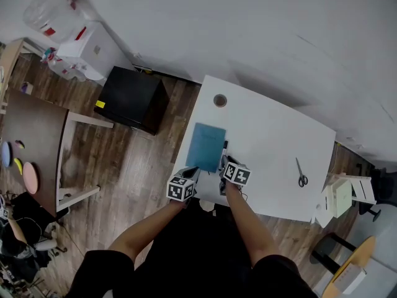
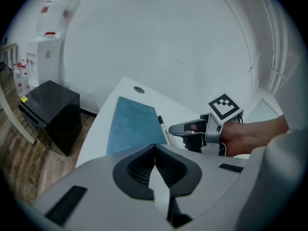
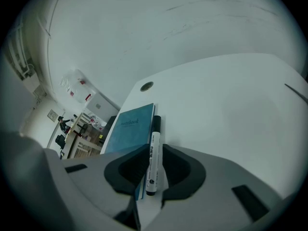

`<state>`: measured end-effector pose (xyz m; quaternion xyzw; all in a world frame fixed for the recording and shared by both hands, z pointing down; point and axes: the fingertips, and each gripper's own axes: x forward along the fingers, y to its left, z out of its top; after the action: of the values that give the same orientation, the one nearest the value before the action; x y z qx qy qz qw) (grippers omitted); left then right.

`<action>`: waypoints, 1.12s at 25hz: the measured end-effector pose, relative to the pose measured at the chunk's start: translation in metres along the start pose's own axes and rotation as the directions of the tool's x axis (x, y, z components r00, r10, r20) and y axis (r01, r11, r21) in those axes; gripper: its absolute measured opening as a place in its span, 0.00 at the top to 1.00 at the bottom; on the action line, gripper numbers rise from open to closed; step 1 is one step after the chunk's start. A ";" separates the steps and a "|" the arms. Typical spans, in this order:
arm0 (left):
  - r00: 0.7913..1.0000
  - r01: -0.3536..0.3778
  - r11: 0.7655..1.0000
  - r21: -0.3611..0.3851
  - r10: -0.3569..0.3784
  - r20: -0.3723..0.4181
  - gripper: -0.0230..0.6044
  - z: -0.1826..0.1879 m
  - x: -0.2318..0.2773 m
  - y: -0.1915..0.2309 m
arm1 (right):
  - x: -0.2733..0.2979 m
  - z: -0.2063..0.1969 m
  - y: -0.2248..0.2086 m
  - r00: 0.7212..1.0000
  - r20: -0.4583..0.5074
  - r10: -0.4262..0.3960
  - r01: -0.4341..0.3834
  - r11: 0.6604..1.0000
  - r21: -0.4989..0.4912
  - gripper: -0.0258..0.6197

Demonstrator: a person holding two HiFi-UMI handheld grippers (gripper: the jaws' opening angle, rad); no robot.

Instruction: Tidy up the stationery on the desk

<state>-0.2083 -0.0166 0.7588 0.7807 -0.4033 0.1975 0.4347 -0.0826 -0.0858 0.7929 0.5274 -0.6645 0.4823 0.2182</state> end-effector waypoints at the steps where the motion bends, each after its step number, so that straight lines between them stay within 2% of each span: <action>1: 1.000 0.010 1.000 0.000 -0.010 -0.007 0.94 -0.002 0.002 -0.005 | -0.004 0.000 -0.001 1.000 0.001 0.002 -0.002 1.000 0.000 0.83; 5: 0.998 0.060 0.998 0.010 -0.060 -0.035 0.94 -0.008 0.023 -0.029 | -0.026 0.002 -0.007 1.000 0.007 0.012 -0.011 0.998 -0.054 0.83; 9: 0.995 0.082 0.994 0.066 -0.078 -0.057 0.94 -0.002 0.046 -0.054 | -0.048 0.002 -0.030 1.000 0.024 0.020 -0.018 0.997 -0.069 0.83; 14: 0.991 0.117 0.986 0.118 -0.107 -0.083 0.94 -0.001 0.079 -0.108 | -0.087 -0.004 -0.093 0.999 0.047 -0.016 0.017 1.000 -0.021 0.83; 23: 0.977 0.183 0.964 0.193 -0.157 -0.143 0.94 -0.003 0.137 -0.202 | -0.139 0.001 -0.203 0.993 0.078 -0.088 0.090 0.996 -0.016 0.83; 28: 0.972 0.199 0.960 0.197 -0.168 -0.164 0.94 -0.014 0.176 -0.252 | -0.166 -0.004 -0.266 0.993 0.066 -0.096 0.096 0.995 0.007 0.83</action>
<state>0.0987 -0.0103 0.7518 0.8401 -0.2730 0.2545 0.3936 0.2164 0.0043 0.7715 0.5749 -0.6445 0.4546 0.2179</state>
